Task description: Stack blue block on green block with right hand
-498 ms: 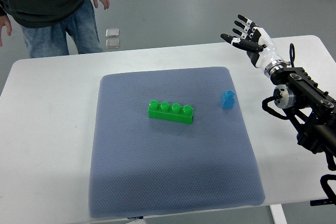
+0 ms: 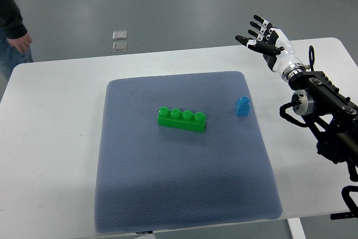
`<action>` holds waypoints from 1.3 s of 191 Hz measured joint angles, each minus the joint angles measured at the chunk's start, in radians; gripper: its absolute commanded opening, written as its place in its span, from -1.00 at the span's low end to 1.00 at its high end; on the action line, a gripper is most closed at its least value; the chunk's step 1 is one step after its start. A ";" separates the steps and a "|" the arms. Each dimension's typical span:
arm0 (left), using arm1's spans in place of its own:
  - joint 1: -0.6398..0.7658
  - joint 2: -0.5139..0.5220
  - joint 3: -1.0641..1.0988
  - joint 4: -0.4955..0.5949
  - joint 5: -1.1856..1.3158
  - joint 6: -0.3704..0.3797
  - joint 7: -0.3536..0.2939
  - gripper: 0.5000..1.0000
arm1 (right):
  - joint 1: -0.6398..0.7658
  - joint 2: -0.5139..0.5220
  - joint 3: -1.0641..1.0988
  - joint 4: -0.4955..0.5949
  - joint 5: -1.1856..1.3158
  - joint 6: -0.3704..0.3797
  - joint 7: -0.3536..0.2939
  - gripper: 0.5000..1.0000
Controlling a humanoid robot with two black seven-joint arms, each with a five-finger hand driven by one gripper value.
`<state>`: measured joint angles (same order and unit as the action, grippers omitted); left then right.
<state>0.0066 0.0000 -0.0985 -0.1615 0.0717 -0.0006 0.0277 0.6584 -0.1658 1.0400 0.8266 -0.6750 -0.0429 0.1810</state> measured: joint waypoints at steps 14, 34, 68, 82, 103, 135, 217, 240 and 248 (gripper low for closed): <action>0.000 0.000 0.001 -0.002 0.000 0.000 0.000 1.00 | 0.001 -0.010 0.000 0.000 0.000 0.001 0.000 0.72; 0.000 0.000 0.002 -0.003 0.000 0.000 0.000 1.00 | 0.001 -0.027 0.000 0.000 0.000 0.021 0.003 0.72; 0.000 0.000 0.002 -0.001 0.000 0.001 0.000 1.00 | 0.001 -0.034 0.001 0.000 0.000 0.061 0.004 0.72; 0.000 0.000 0.002 -0.002 0.000 0.001 0.000 1.00 | 0.009 -0.039 0.000 0.000 0.000 0.067 0.003 0.72; 0.000 0.000 0.002 -0.002 0.000 0.001 0.000 1.00 | 0.017 -0.047 -0.009 0.000 -0.001 0.083 -0.003 0.72; 0.000 0.000 0.002 -0.002 0.000 0.001 0.000 1.00 | 0.020 -0.048 -0.017 -0.001 -0.001 0.093 -0.006 0.72; 0.000 0.000 0.002 -0.002 0.001 0.001 0.000 1.00 | 0.007 -0.158 -0.074 0.007 -0.017 0.203 -0.002 0.71; 0.000 0.000 0.002 -0.002 0.000 0.001 0.000 1.00 | 0.023 -0.230 -0.151 0.017 -0.029 0.245 0.000 0.71; 0.000 0.000 0.002 -0.002 0.000 0.001 0.000 1.00 | 0.034 -0.259 -0.184 0.026 -0.041 0.260 0.000 0.70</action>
<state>0.0064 0.0000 -0.0965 -0.1640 0.0722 0.0001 0.0276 0.6927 -0.4252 0.8565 0.8530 -0.7159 0.2171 0.1808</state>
